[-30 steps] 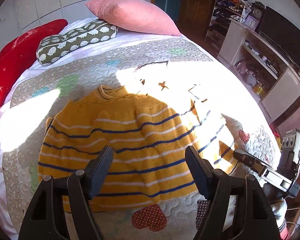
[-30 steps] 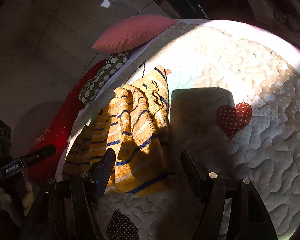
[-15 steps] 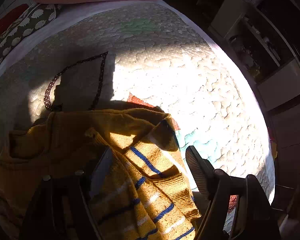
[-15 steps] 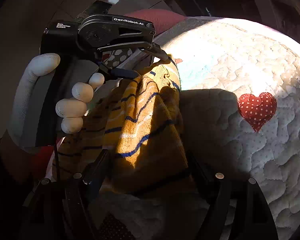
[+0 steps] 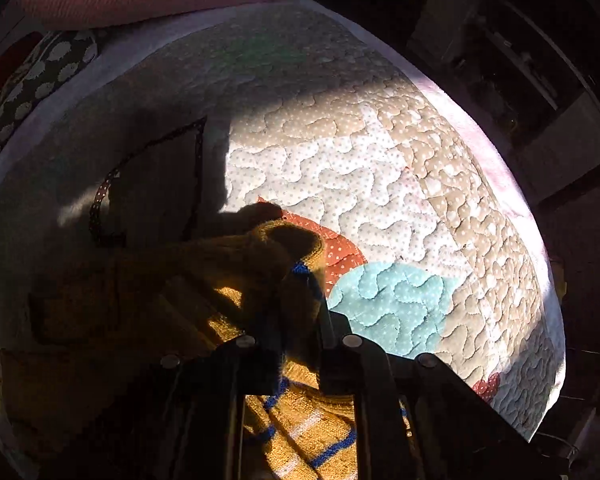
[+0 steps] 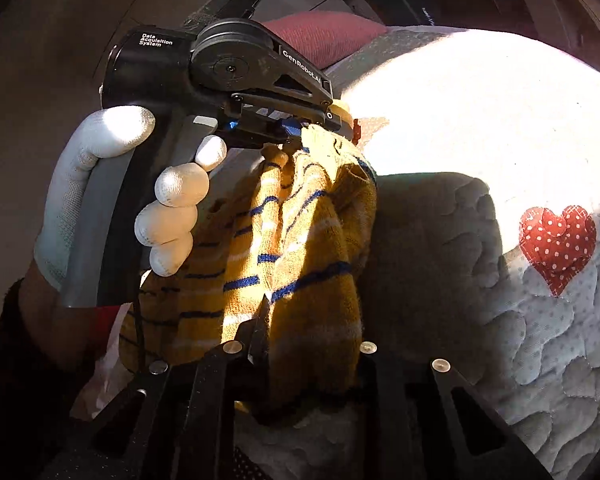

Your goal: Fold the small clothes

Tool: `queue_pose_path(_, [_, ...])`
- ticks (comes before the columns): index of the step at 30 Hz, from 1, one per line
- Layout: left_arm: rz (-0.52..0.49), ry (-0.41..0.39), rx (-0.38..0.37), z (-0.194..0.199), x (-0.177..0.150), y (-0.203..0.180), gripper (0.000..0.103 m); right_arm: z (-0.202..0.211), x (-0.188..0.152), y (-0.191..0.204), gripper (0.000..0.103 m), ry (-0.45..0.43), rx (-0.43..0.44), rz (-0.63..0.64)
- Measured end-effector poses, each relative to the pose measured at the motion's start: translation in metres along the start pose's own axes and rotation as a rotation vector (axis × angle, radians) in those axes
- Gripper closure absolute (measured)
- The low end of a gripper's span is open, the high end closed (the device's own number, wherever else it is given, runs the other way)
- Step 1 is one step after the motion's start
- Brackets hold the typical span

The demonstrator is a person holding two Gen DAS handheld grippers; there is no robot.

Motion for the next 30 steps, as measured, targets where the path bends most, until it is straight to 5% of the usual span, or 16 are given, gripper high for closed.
queue_pose_path(7, [0.117,-0.221,-0.188,0.128,-0.015,0.065,0.092,0.020,0.018,0.094,0.080,-0.023,0.078,0.169])
queue_pose_path(13, [0.240,-0.360,-0.202,0.214,-0.051,0.166,0.092,-0.010,-0.016,0.214,0.080,0.094,0.192,0.351])
queue_pose_path(17, [0.367,-0.383,-0.171,0.227,-0.094,0.240,0.091,-0.055,-0.057,0.270,0.080,0.183,0.180,0.490])
queue_pose_path(22, [0.537,-0.384,-0.163,0.215,-0.137,0.312,0.085,-0.094,-0.098,0.291,0.064,0.229,0.109,0.621])
queue_pose_path(24, [0.586,-0.429,-0.207,0.226,-0.153,0.323,0.073,-0.089,-0.100,0.297,0.047,0.216,0.114,0.643])
queue_pose_path(26, [0.608,-0.486,-0.229,0.242,-0.174,0.327,0.051,-0.076,-0.103,0.301,0.044,0.209,0.115,0.673])
queue_pose_path(30, [0.613,-0.531,-0.212,0.256,-0.198,0.332,0.051,-0.036,-0.091,0.300,0.044,0.179,0.158,0.713])
Point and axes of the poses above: each gripper's, at about its wrist camera, not at the fingertips, and z roughly against the way its jaws point, y to its left, x to its top, the point moved 9 cm from there along -z, roughly the way its jaws point, and after that the axes turned 15 degrees about -x, right-handed, at the moved point
